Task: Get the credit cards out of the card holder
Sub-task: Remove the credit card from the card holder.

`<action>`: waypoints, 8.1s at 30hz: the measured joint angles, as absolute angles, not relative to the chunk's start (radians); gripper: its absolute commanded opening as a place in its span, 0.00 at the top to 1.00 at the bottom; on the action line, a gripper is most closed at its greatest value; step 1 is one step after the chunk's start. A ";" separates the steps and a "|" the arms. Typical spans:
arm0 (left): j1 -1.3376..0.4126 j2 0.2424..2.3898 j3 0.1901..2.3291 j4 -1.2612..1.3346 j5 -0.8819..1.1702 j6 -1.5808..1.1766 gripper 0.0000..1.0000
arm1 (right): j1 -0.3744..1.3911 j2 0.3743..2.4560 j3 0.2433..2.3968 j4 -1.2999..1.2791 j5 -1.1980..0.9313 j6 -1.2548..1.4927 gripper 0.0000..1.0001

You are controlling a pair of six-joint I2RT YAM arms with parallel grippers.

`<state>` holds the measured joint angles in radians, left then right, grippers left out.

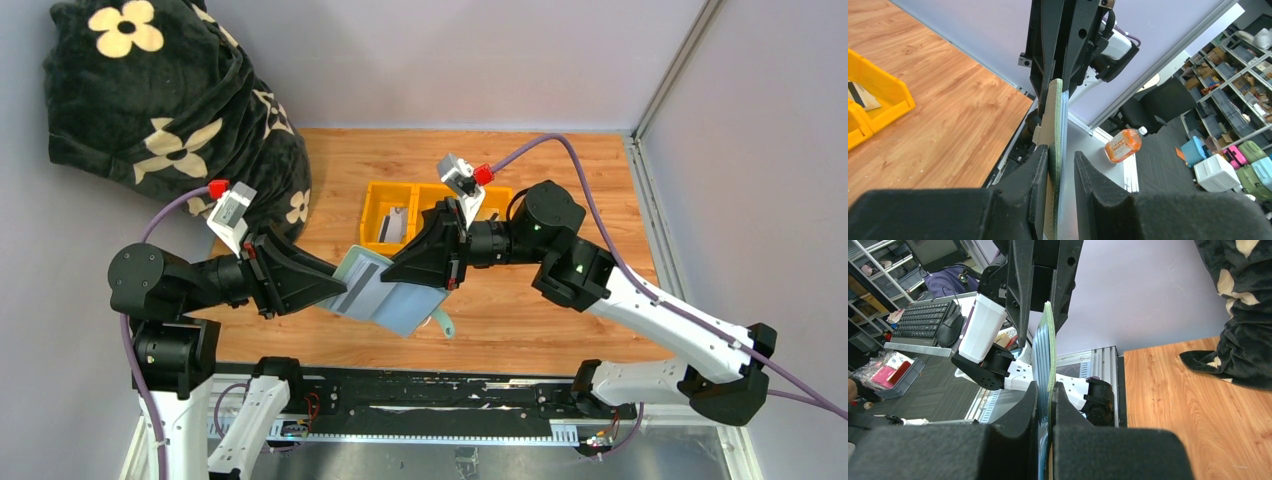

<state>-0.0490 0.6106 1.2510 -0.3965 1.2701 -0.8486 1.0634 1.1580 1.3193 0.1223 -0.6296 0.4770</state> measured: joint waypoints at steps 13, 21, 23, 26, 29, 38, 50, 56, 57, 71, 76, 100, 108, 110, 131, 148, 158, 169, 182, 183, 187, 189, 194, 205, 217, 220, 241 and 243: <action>-0.049 0.571 1.248 -0.465 1.194 -0.725 0.88 | 1.053 1.195 1.317 0.190 -0.701 0.509 1.00; -0.049 0.569 1.264 -0.560 1.168 -0.617 1.00 | 1.050 1.217 1.317 0.202 -0.737 0.518 0.91; -0.049 0.569 1.269 -0.570 1.167 -0.608 1.00 | 1.050 1.217 1.317 0.204 -0.743 0.521 0.85; -0.049 0.569 1.281 -0.585 1.167 -0.596 1.00 | 1.050 1.216 1.304 0.229 -0.756 0.527 0.68; -0.049 0.569 1.285 -0.593 1.162 -0.585 1.00 | 1.051 1.211 1.274 0.266 -0.760 0.542 0.55; -0.050 0.573 1.308 -0.653 1.093 -0.542 1.00 | 1.053 1.208 1.240 0.316 -0.767 0.584 0.46; -0.055 0.534 1.357 -0.698 0.925 -0.445 1.00 | 1.053 1.225 1.240 0.393 -0.772 0.645 0.43; -0.055 0.538 1.336 -0.678 0.899 -0.461 1.00 | 1.053 1.233 1.239 0.378 -0.778 0.648 0.31; -0.055 0.540 1.335 -0.677 0.893 -0.461 1.00 | 1.053 1.232 1.237 0.382 -0.778 0.651 0.29; -0.055 0.549 1.342 -0.679 0.829 -0.457 1.00 | 1.053 1.251 1.242 0.338 -0.783 0.661 0.43; -0.055 0.574 1.362 -0.684 0.813 -0.460 1.00 | 1.053 1.253 1.246 0.309 -0.788 0.658 0.68; -0.052 0.598 1.299 -0.559 0.872 -0.644 0.99 | 1.097 1.302 1.349 0.112 -0.570 0.601 0.97; -0.049 0.543 1.285 -0.609 0.894 -0.467 0.35 | 1.094 1.311 1.356 0.042 -0.399 0.718 1.00; -0.049 0.518 1.286 -0.648 0.904 -0.390 0.33 | 1.088 1.316 1.370 -0.002 -0.376 0.736 1.00; -0.049 0.332 1.151 -0.679 0.624 0.106 0.41 | 1.082 1.386 1.536 -0.163 -0.491 0.724 1.00; -0.049 0.436 1.247 -0.714 0.770 0.083 0.21 | 1.084 1.386 1.581 -0.284 -0.690 0.493 1.00; -0.049 0.453 1.274 -0.774 0.868 0.085 0.46 | 1.084 1.377 1.645 -0.380 -0.726 0.386 1.00; -0.049 0.572 1.295 -0.803 1.089 -0.062 0.87 | 1.087 1.391 1.680 -0.440 -0.760 0.316 0.71; -0.050 0.545 1.177 -0.584 1.116 -0.435 1.00 | 1.087 1.247 1.510 -0.273 -0.706 0.308 0.27; -0.050 0.538 1.156 -0.542 1.116 -0.493 1.00 | 1.087 1.225 1.484 -0.245 -0.703 0.316 0.27; -0.050 0.531 1.130 -0.413 1.117 -0.675 1.00 | 1.087 1.178 1.395 -0.121 -0.698 0.365 0.29; -0.050 0.531 1.122 -0.347 1.116 -0.754 1.00 | 1.087 1.176 1.357 -0.062 -0.699 0.394 0.34; -0.050 0.519 1.100 -0.253 1.116 -0.884 1.00 | 1.087 1.190 1.316 0.041 -0.712 0.460 0.50; -0.050 0.497 1.079 -0.195 1.115 -0.997 0.80 | 1.085 1.190 1.309 0.126 -0.746 0.509 0.91; -0.050 0.503 1.045 -0.196 1.123 -1.018 0.75 | 1.083 1.228 1.375 -0.039 -0.793 0.448 1.00; -0.050 0.503 1.045 -0.197 1.142 -1.013 0.84 | 1.083 1.238 1.406 -0.084 -0.800 0.428 1.00; -0.050 0.527 1.082 -0.469 0.852 -0.708 1.00 | 0.881 1.117 1.349 -0.136 -0.572 0.488 0.41; -0.050 0.526 1.078 -0.474 0.785 -0.696 1.00 | 0.881 1.078 1.328 -0.087 -0.561 0.526 0.41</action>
